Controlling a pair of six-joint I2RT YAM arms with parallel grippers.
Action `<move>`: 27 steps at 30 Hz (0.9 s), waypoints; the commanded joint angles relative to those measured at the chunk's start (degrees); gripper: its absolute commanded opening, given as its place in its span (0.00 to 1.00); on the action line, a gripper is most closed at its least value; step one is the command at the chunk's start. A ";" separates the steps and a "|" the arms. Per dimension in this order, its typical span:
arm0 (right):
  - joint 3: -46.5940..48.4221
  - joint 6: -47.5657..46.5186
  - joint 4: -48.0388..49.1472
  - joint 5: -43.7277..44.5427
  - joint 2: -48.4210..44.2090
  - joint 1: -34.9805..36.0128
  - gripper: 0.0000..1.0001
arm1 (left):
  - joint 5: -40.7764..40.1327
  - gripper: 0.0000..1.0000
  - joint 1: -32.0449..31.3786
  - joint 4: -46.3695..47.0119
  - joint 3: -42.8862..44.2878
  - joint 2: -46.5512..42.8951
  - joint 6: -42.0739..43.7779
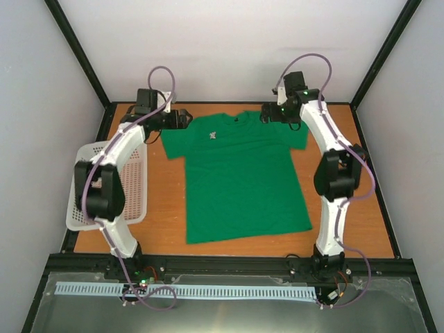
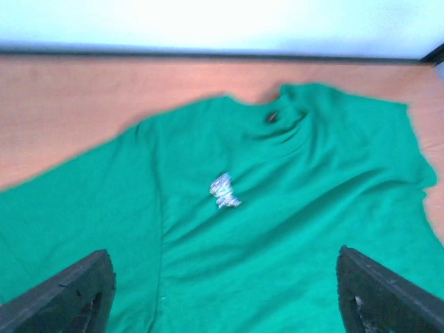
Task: Pin the brooch onto the clothing
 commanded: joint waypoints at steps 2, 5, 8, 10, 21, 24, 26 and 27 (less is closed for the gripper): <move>-12.56 1.00 -0.38 -2.96 -25.09 2.86 1.00 | -3.07 0.99 -2.06 3.46 -1.95 -18.49 -5.48; -20.17 6.01 2.42 0.25 -41.61 2.84 1.00 | -5.19 1.00 -2.25 3.21 -2.33 -28.72 -5.15; -22.34 6.37 2.12 -1.12 -53.44 2.84 1.00 | -8.18 1.00 -2.12 2.57 -2.10 -37.50 -5.84; -23.45 7.93 2.33 0.38 -60.12 2.84 1.00 | -9.31 1.00 -2.08 2.46 -1.54 -43.50 -6.71; -18.21 12.12 -5.37 16.86 -76.35 2.90 1.00 | -16.70 1.00 -2.07 -2.03 6.37 -58.14 -4.85; -15.32 12.57 -7.83 18.63 -75.13 2.85 1.00 | -17.56 1.00 -2.07 -5.66 9.95 -57.58 -3.72; -14.20 13.89 -10.01 19.78 -73.77 2.86 1.00 | -17.62 1.00 -2.05 -6.90 11.02 -57.39 -2.64; -13.98 14.37 -10.71 19.77 -73.49 2.84 1.00 | -17.94 1.00 -2.07 -7.29 11.23 -57.30 -2.28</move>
